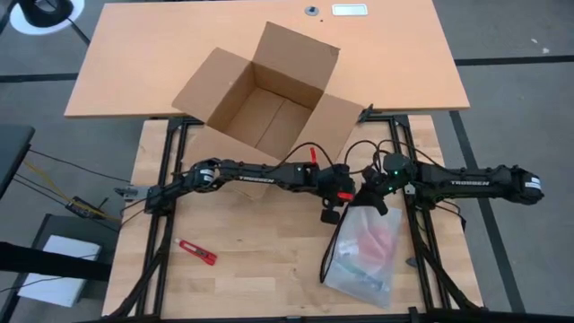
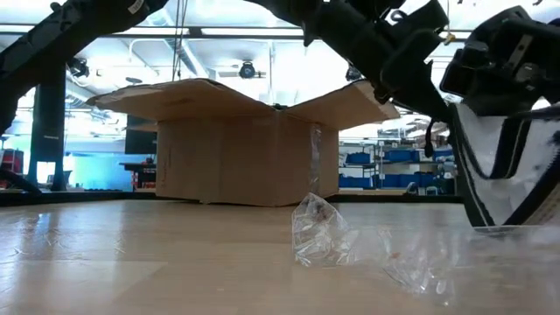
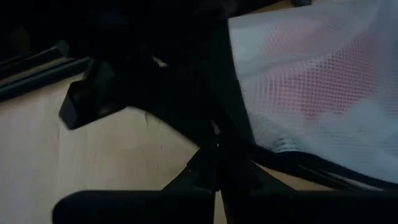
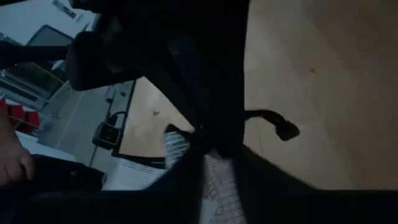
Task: Unpack boxes
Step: Close the zip bag
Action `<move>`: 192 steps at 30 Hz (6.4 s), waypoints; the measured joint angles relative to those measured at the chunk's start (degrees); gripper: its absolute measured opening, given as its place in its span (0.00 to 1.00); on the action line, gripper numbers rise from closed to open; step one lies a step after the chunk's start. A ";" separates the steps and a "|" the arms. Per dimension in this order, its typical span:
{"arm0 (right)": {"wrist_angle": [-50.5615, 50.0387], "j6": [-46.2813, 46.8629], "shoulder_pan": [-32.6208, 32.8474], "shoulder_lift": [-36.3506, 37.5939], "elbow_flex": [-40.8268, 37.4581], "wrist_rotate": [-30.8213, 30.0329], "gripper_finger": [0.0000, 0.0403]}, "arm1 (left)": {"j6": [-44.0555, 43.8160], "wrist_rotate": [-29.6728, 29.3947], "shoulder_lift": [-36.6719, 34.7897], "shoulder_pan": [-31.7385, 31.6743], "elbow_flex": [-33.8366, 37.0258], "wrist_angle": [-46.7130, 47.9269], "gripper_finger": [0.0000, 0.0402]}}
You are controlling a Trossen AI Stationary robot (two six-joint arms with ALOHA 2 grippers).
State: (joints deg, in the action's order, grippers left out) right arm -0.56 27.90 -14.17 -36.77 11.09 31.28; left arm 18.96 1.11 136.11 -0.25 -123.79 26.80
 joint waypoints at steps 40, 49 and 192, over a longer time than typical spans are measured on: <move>-0.68 5.14 -6.58 1.55 0.04 -1.44 0.00 | -20.78 -20.22 -0.76 9.97 -3.44 17.30 0.04; -0.14 5.01 -6.49 1.53 0.04 2.84 0.03 | -18.05 -21.31 -0.76 9.05 -3.86 14.19 0.04; -33.35 -56.03 -9.60 -28.63 30.23 4.87 0.00 | -14.22 -0.06 -5.46 -0.53 2.33 11.20 0.02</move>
State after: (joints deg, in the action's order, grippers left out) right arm -33.91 -28.13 -23.77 -65.41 41.32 36.15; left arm 4.74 1.05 130.65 -0.78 -121.47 38.00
